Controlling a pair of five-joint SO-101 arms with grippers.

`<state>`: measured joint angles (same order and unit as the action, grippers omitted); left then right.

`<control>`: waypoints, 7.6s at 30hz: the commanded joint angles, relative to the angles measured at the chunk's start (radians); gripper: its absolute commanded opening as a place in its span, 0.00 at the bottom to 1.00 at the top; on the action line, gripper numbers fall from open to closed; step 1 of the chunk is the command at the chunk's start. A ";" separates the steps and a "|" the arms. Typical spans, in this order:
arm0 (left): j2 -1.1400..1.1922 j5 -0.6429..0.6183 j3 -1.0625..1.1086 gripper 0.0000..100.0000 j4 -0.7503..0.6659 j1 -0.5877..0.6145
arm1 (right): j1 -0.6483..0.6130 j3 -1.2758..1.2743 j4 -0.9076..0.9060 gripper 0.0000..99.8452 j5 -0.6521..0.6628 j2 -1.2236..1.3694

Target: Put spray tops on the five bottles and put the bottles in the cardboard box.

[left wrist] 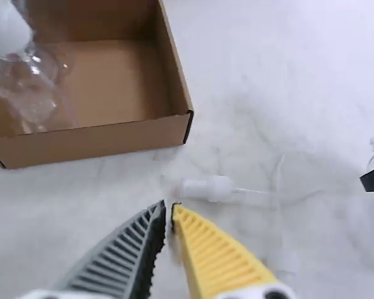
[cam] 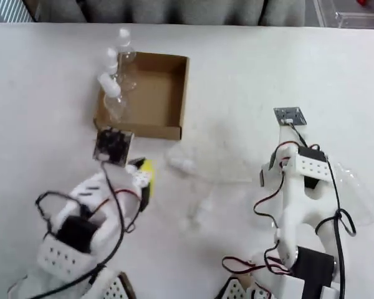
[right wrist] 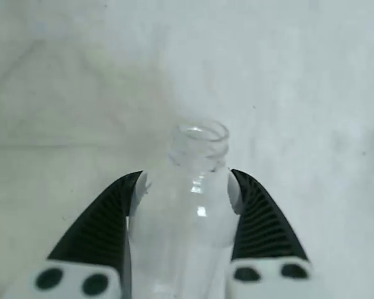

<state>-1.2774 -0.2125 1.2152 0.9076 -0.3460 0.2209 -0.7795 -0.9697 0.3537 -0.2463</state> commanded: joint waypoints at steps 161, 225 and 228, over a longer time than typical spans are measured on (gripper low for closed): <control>0.344 -0.020 -0.766 0.02 -0.454 0.076 | -0.970 -0.760 0.802 0.02 -0.224 -1.259; -0.107 0.106 -0.397 0.02 -0.278 -0.081 | -1.073 -0.830 0.636 0.02 -0.206 -1.460; -0.183 0.106 -0.295 0.02 -0.278 -0.111 | -1.073 -0.830 0.636 0.02 -0.206 -1.465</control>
<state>-1.3648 -0.0928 0.8347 0.6375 -0.4150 -0.8439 -1.6249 -0.3330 0.1358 -1.7100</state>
